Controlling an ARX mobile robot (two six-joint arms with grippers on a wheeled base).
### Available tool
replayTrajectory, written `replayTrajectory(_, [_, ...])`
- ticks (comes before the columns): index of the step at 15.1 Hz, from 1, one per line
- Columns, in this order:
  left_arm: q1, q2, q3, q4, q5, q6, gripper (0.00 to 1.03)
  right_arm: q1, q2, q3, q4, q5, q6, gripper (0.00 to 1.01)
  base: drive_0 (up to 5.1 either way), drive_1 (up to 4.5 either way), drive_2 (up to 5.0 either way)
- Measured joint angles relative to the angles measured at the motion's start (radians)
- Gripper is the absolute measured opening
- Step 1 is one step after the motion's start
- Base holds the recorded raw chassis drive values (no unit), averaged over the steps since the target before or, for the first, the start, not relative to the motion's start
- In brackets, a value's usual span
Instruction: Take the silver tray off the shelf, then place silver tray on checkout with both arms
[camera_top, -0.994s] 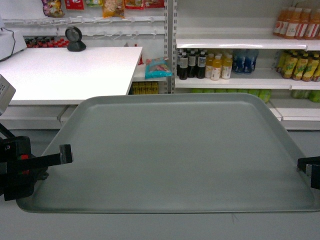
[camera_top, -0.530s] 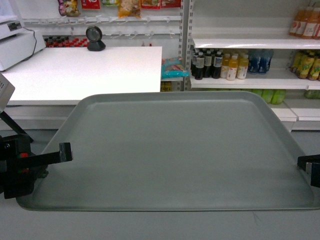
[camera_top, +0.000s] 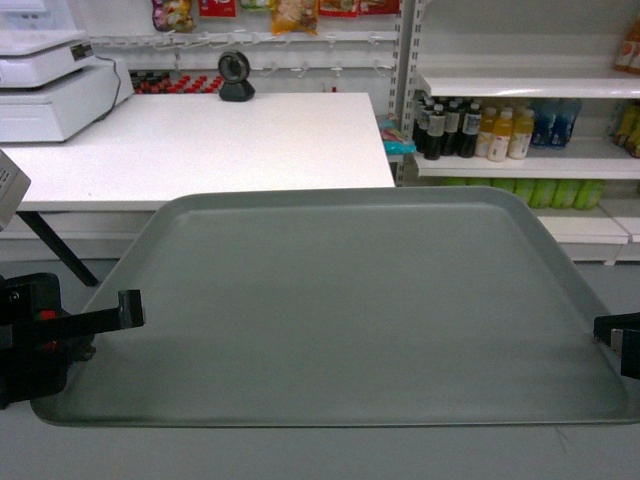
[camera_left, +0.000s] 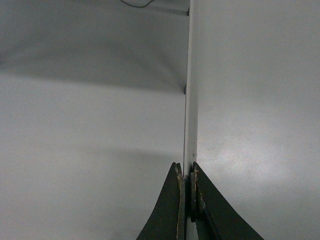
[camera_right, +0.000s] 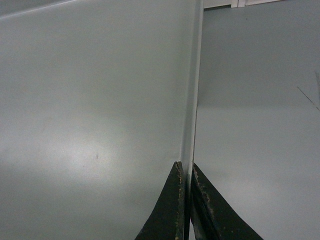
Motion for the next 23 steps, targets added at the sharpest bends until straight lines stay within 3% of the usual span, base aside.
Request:
replayTrajectory(7, [0.000, 0.000, 0.000, 0.001, 0.000, 0.000, 0.03, 0.000, 0.000, 0.000, -0.001, 0.000, 0.000, 0.02, -5.0, 2.45, 2.5])
replayTrajectory(10, [0.005, 0.000, 0.000, 0.002, 0.000, 0.003, 0.03, 0.001, 0.000, 0.000, 0.000, 0.000, 0.004, 0.02, 0.0, 0.00, 0.0])
replayTrajectory(23, [0.002, -0.002, -0.001, 0.001, 0.000, 0.002, 0.03, 0.000, -0.003, -0.001, -0.001, 0.000, 0.004, 0.02, -0.1, 4.19, -4.3])
